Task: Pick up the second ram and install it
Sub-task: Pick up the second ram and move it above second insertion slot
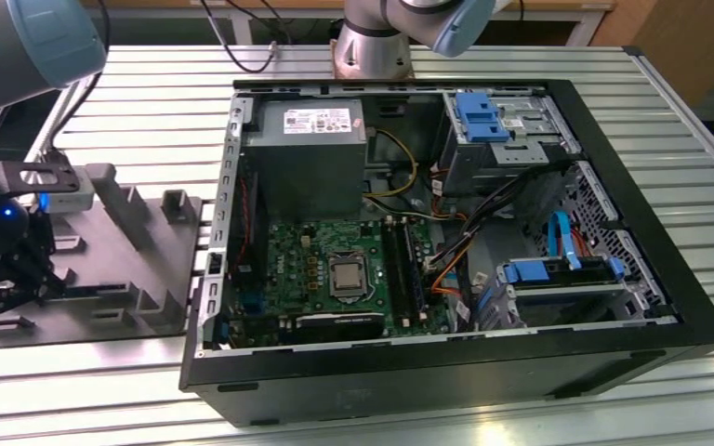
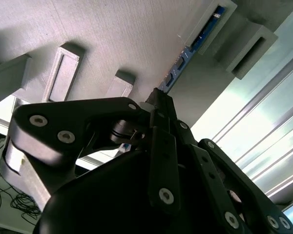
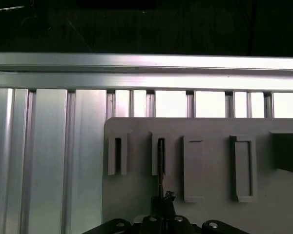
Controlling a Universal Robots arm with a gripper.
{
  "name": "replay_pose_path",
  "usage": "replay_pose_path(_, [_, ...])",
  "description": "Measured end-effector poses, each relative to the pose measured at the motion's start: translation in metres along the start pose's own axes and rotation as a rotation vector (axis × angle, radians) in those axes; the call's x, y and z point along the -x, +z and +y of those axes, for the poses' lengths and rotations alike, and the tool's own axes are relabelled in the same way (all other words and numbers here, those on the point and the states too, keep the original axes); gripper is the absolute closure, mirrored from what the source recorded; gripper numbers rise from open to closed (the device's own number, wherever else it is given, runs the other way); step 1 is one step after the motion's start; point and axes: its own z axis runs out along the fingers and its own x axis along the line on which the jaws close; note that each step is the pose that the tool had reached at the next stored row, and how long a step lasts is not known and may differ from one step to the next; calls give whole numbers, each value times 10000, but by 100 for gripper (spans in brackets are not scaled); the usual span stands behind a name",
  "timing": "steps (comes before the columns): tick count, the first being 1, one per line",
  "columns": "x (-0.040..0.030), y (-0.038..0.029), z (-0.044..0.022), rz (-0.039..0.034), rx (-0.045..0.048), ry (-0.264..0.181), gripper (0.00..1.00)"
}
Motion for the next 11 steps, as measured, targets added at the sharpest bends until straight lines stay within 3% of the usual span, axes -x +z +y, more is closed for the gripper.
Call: replay_pose_path(11, [1,-19,1,3,3,-34,88])
